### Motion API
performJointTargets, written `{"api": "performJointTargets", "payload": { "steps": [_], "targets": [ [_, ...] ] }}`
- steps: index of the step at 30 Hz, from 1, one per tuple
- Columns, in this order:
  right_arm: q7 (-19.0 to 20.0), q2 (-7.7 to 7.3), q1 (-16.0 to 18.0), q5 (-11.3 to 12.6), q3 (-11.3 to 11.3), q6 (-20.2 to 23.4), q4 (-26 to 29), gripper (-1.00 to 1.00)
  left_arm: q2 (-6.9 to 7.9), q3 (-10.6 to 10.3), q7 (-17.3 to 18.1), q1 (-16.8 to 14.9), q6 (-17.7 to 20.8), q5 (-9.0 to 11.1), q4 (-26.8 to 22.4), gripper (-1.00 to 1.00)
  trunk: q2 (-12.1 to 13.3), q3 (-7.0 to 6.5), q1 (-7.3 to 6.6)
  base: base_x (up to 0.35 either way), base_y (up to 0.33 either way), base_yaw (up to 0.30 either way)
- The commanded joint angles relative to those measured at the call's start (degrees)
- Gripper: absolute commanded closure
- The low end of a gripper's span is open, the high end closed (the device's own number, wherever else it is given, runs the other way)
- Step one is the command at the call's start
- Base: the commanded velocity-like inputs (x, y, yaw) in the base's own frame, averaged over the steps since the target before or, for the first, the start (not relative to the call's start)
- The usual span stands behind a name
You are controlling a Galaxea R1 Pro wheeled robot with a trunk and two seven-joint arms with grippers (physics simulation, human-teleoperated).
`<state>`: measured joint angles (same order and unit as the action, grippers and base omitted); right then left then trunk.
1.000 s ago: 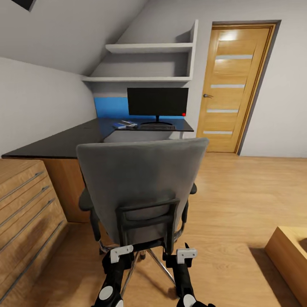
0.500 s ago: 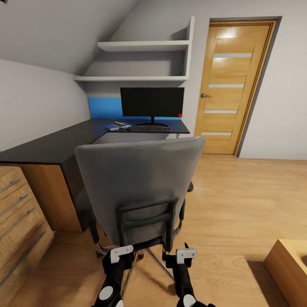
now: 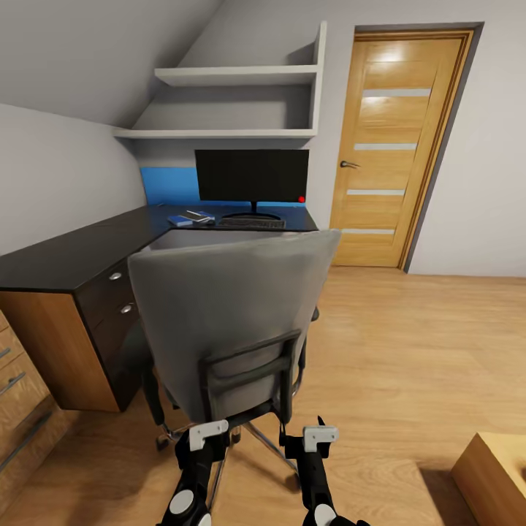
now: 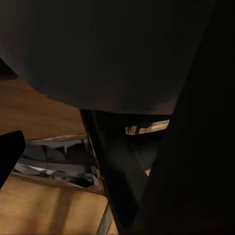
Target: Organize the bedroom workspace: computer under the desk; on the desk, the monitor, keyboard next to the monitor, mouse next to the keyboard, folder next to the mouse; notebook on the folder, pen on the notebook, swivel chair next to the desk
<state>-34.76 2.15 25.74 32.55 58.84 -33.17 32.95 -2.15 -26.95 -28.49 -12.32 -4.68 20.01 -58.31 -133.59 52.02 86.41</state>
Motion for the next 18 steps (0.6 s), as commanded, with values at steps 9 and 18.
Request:
{"api": "performJointTargets", "payload": {
  "steps": [9, 18],
  "targets": [
    [-0.39, -0.04, 0.10, 0.41, 0.48, -0.23, 0.01, -1.00, 0.04, -0.20, -0.25, -0.05, -0.42, 0.56, 0.03, -1.00, -0.02, 0.05, 0.00, -0.116, 0.059, 0.000],
    [-0.38, -0.03, 0.10, 0.41, 0.48, -0.26, 0.01, -1.00, 0.04, -0.20, -0.28, -0.06, -0.42, 0.63, 0.04, -1.00, -0.02, 0.05, 0.00, -0.012, 0.006, 0.000]
  ]
}}
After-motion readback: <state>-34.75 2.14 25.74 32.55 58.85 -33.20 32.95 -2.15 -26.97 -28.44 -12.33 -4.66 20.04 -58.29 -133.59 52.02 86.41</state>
